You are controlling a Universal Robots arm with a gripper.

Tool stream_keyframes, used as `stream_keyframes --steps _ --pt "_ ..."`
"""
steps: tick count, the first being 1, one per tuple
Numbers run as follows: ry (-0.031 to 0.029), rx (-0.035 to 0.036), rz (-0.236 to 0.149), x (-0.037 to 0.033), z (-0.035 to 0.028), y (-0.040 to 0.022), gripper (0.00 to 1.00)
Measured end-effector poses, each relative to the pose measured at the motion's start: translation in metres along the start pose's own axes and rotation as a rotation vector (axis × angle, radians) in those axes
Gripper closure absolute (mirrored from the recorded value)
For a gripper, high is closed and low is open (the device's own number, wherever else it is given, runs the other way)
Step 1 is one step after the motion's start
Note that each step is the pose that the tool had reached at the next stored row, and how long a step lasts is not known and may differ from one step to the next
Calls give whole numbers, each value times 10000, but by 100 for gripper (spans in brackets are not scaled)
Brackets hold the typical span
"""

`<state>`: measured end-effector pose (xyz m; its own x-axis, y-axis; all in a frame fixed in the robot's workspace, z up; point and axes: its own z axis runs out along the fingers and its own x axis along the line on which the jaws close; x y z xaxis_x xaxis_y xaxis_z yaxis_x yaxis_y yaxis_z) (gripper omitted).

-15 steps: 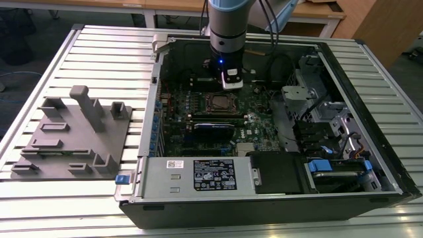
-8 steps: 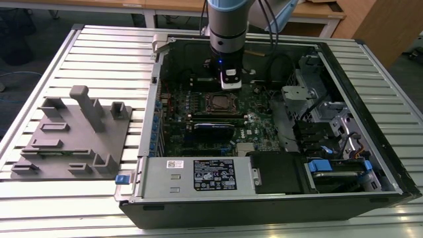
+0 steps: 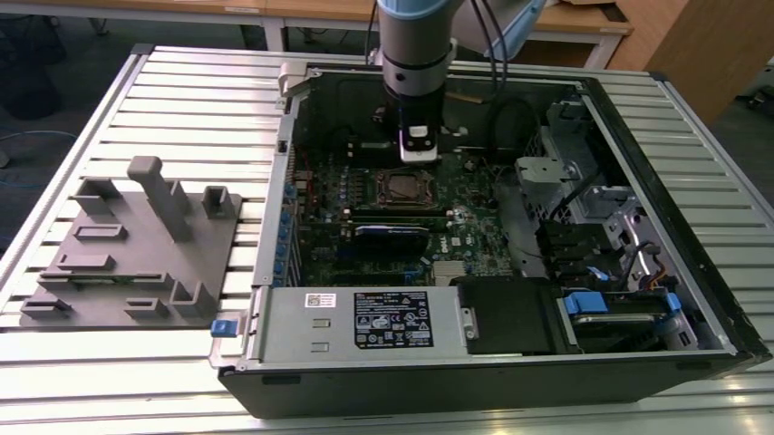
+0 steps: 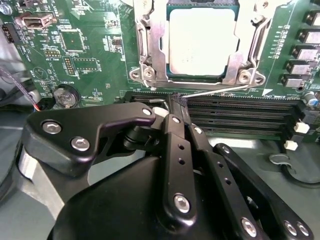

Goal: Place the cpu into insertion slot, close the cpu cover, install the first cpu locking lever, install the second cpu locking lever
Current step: 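Install the first cpu locking lever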

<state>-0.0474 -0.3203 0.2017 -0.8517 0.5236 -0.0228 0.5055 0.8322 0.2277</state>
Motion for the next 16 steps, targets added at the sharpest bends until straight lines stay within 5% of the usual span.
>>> stream_keyframes --steps 16 --pt "-136 -43 257 38 9 -14 89"
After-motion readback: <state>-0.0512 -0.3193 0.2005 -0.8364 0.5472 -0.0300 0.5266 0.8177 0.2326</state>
